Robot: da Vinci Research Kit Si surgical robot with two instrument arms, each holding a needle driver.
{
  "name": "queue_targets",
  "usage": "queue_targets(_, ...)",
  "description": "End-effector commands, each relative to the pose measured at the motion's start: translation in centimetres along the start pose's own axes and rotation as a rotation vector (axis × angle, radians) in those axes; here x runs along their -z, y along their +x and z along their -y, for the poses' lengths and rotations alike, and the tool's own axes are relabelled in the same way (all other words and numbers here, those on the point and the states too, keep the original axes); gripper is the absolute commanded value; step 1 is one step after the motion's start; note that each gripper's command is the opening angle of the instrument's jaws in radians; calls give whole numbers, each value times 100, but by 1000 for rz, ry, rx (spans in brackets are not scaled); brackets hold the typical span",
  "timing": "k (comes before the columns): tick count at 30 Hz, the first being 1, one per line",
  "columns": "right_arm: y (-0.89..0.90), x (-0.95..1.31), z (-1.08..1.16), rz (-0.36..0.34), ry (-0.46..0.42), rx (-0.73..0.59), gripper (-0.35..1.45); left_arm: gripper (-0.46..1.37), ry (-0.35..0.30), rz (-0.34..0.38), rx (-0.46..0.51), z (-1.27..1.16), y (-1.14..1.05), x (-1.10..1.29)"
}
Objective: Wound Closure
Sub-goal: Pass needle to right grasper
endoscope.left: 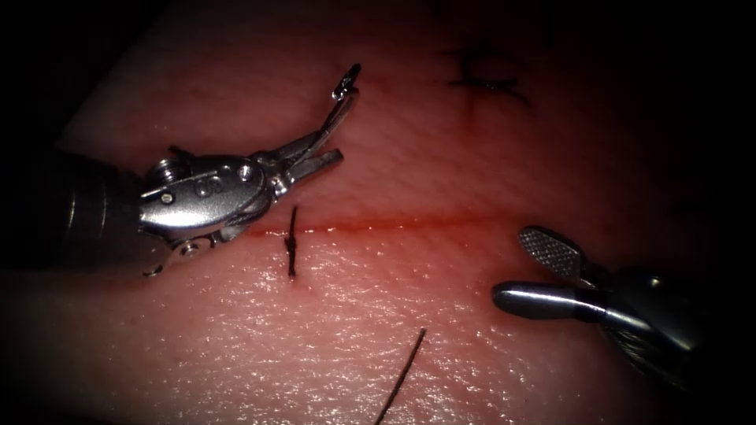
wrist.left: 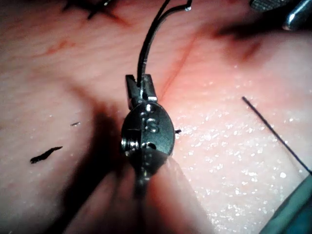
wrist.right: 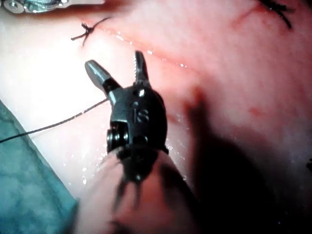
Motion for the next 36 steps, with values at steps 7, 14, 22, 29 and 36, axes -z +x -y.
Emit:
queue_targets(7, -2, -27, 18, -34, -30, -16, 95, -35, 7, 0, 40, -5, -19, 14)
queue_targets(14, -2, -55, 34, -89, -60, 66, 91, -35, 17, -4, 49, -16, -12, 18)
queue_targets(22, -3, -84, 53, -138, -114, 125, 85, -35, 25, -23, 71, -26, 0, 26)
queue_targets(29, 0, -104, 63, -144, -152, 157, 81, -35, 38, -45, 55, -37, 8, 33)
queue_targets(36, 7, -109, 66, -156, -162, 156, 75, -35, 51, -61, 34, -48, 14, 36)
